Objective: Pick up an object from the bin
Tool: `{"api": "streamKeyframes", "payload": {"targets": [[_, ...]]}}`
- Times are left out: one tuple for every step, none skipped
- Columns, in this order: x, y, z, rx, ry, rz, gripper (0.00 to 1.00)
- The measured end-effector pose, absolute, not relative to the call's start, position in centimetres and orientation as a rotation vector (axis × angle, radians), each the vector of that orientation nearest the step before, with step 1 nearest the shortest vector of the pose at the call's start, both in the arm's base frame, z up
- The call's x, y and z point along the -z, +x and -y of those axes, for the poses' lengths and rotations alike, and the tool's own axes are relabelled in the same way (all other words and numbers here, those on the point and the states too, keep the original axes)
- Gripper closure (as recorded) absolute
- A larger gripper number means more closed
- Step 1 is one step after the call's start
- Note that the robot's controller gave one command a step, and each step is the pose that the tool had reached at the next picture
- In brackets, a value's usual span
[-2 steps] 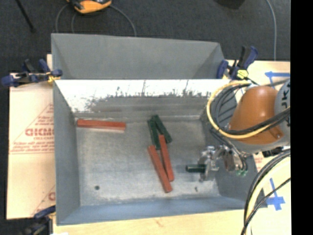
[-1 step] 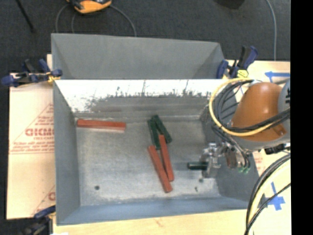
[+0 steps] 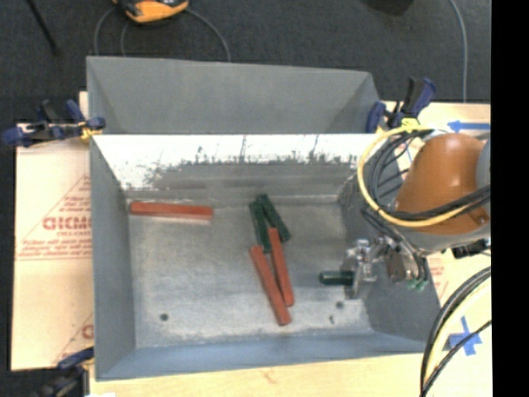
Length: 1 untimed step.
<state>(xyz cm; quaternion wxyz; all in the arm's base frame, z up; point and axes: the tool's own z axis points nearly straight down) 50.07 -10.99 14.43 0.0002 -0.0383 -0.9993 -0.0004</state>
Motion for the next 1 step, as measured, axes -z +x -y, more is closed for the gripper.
{"api": "streamKeyframes", "payload": {"targets": [[-16.26, 50.11, 10.99, 0.001, -0.118, 3.140, 1.00]]}}
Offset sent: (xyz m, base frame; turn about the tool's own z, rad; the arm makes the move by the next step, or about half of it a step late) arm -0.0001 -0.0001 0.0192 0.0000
